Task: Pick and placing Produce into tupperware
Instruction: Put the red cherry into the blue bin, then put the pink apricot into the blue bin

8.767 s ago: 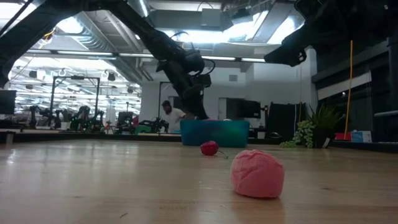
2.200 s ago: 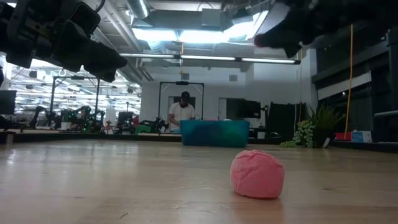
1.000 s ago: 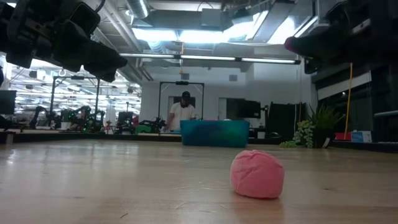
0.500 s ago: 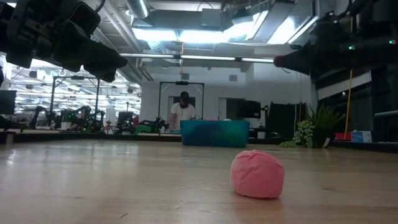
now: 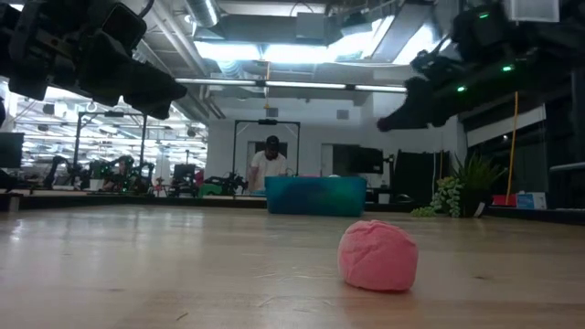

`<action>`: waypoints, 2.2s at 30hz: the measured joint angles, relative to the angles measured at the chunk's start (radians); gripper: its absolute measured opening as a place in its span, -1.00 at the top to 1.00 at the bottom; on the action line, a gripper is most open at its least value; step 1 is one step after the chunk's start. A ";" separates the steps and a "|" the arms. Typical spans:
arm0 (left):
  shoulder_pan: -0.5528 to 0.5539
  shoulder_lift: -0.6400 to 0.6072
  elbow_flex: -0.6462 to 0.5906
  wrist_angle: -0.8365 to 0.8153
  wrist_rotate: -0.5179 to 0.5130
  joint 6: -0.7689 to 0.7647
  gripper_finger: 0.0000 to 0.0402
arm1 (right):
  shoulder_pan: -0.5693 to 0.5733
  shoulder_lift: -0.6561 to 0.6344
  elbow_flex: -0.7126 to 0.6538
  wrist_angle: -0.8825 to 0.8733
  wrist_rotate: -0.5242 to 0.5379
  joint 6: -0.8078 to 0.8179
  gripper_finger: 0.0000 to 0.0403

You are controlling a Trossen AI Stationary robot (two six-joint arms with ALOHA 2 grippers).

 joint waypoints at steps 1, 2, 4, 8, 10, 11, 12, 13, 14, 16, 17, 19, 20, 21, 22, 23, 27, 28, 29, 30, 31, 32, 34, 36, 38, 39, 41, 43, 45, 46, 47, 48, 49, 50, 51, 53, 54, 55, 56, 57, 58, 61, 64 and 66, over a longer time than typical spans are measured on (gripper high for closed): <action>0.000 0.000 0.000 0.000 0.000 0.000 0.38 | -0.015 0.027 0.023 -0.020 -0.015 -0.002 0.89; 0.000 0.000 0.000 0.000 0.000 0.000 0.38 | -0.030 0.053 0.050 -0.043 -0.041 -0.006 0.89; 0.000 0.000 0.000 0.000 0.000 0.000 0.38 | -0.058 0.104 0.101 -0.087 -0.103 -0.018 0.89; 0.000 0.000 0.000 0.000 0.000 0.000 0.38 | -0.106 0.189 0.207 -0.204 -0.180 -0.031 0.89; 0.000 0.000 0.000 -0.002 0.000 0.000 0.38 | -0.136 0.226 0.270 -0.293 -0.229 -0.033 0.89; 0.000 0.000 0.000 -0.002 0.000 0.000 0.38 | -0.152 0.244 0.304 -0.350 -0.259 -0.031 0.89; 0.000 0.000 0.000 -0.002 0.000 0.000 0.38 | -0.166 0.264 0.339 -0.408 -0.287 -0.028 0.89; 0.000 0.000 0.000 -0.002 0.000 0.000 0.38 | -0.180 0.284 0.375 -0.462 -0.310 -0.027 0.89; 0.000 0.000 0.000 -0.002 0.000 0.001 0.38 | -0.192 0.302 0.413 -0.512 -0.332 -0.027 0.89; 0.000 0.000 0.000 -0.002 0.000 0.001 0.38 | -0.215 0.337 0.483 -0.608 -0.364 -0.028 0.89; 0.000 0.000 0.000 -0.002 0.000 0.001 0.38 | -0.225 0.357 0.519 -0.653 -0.370 -0.028 0.89; 0.000 0.000 0.000 -0.003 0.000 0.000 0.38 | -0.242 0.391 0.585 -0.739 -0.371 -0.030 0.89; 0.000 0.000 0.000 -0.003 0.000 0.001 0.38 | -0.250 0.407 0.618 -0.777 -0.371 -0.030 0.89; 0.000 0.000 0.000 -0.003 0.000 0.001 0.38 | -0.258 0.423 0.651 -0.813 -0.373 -0.030 0.89; 0.000 0.000 0.000 -0.003 0.000 0.000 0.38 | -0.266 0.440 0.684 -0.852 -0.384 -0.030 0.89; 0.000 0.000 0.000 -0.003 0.000 0.000 0.38 | -0.274 0.459 0.715 -0.891 -0.404 -0.030 0.89; 0.000 0.000 0.000 -0.003 0.000 0.001 0.38 | -0.300 0.539 0.828 -0.997 -0.470 -0.058 0.89; 0.000 0.000 0.000 -0.003 0.000 0.001 0.38 | -0.306 0.560 0.855 -1.024 -0.472 -0.067 0.89; 0.000 0.000 0.000 -0.003 0.000 0.001 0.38 | -0.310 0.580 0.882 -1.049 -0.473 -0.077 0.89; 0.000 0.000 0.000 -0.003 0.000 0.000 0.38 | -0.314 0.602 0.906 -1.068 -0.474 -0.083 0.89; 0.000 0.000 0.000 -0.003 0.000 0.000 0.38 | -0.321 0.622 0.927 -1.087 -0.474 -0.084 0.89; 0.000 0.000 0.000 -0.003 0.000 0.000 0.38 | -0.328 0.640 0.948 -1.110 -0.475 -0.083 0.89; 0.000 0.000 0.000 -0.004 0.000 0.000 0.38 | -0.345 0.674 0.984 -1.141 -0.474 -0.074 0.89; 0.000 0.000 0.000 -0.004 0.000 0.000 0.38 | -0.359 0.704 1.008 -1.169 -0.474 -0.041 0.89; 0.000 0.000 0.000 -0.003 0.000 0.000 0.38 | -0.370 0.734 1.026 -1.180 -0.473 -0.010 0.89; 0.000 0.000 0.000 -0.004 0.000 0.000 0.38 | -0.375 0.746 1.030 -1.181 -0.472 0.000 0.89; 0.000 0.000 0.000 -0.003 0.000 0.000 0.38 | -0.386 0.765 1.034 -1.181 -0.473 0.004 0.89; 0.000 0.000 0.000 -0.004 0.000 0.000 0.38 | -0.393 0.780 1.034 -1.174 -0.473 0.004 0.89; 0.000 0.000 0.000 -0.004 0.000 0.000 0.38 | -0.398 0.791 1.034 -1.171 -0.469 0.012 0.89; 0.000 0.000 0.000 -0.003 0.000 0.000 0.38 | -0.399 0.795 1.034 -1.171 -0.462 0.024 0.89; 0.000 0.000 0.000 -0.003 0.000 0.000 0.38 | -0.401 0.799 1.034 -1.171 -0.454 0.030 0.89; 0.000 0.000 0.000 -0.003 0.000 0.000 0.38 | -0.401 0.801 1.034 -1.171 -0.450 0.031 0.89; 0.000 0.000 0.000 -0.003 0.000 0.000 0.38 | -0.401 0.802 1.034 -1.171 -0.448 0.031 0.89; 0.000 0.000 0.000 -0.003 0.000 -0.001 0.38 | -0.401 0.802 1.034 -1.171 -0.447 0.031 0.89; 0.000 0.000 0.000 -0.003 0.000 -0.001 0.38 | -0.401 0.802 1.034 -1.170 -0.447 0.031 0.89; 0.000 0.000 0.000 -0.004 0.000 -0.001 0.38 | -0.401 0.802 1.034 -1.171 -0.447 0.031 0.84; 0.000 0.000 0.000 -0.003 0.000 -0.001 0.38 | -0.401 0.802 1.034 -1.171 -0.447 0.031 0.79; 0.000 0.000 0.000 -0.003 0.000 -0.001 0.38 | -0.401 0.802 1.034 -1.171 -0.448 0.031 0.73; 0.000 0.000 0.000 -0.004 0.000 -0.001 0.38 | -0.401 0.802 1.034 -1.171 -0.448 0.030 0.66; 0.000 0.000 0.000 -0.003 0.000 -0.001 0.38 | -0.400 0.801 1.034 -1.171 -0.449 0.029 0.60; 0.000 0.000 0.000 -0.003 0.000 -0.001 0.38 | -0.397 0.801 1.034 -1.170 -0.449 0.028 0.54; 0.000 0.000 0.000 -0.003 0.000 -0.001 0.38 | -0.392 0.802 1.034 -1.172 -0.449 0.026 0.42; 0.000 0.000 0.000 -0.003 0.000 -0.001 0.38 | -0.390 0.801 1.034 -1.173 -0.449 0.029 0.36; 0.000 0.000 0.000 -0.003 0.000 -0.001 0.38 | -0.390 0.801 1.037 -1.180 -0.457 0.031 0.35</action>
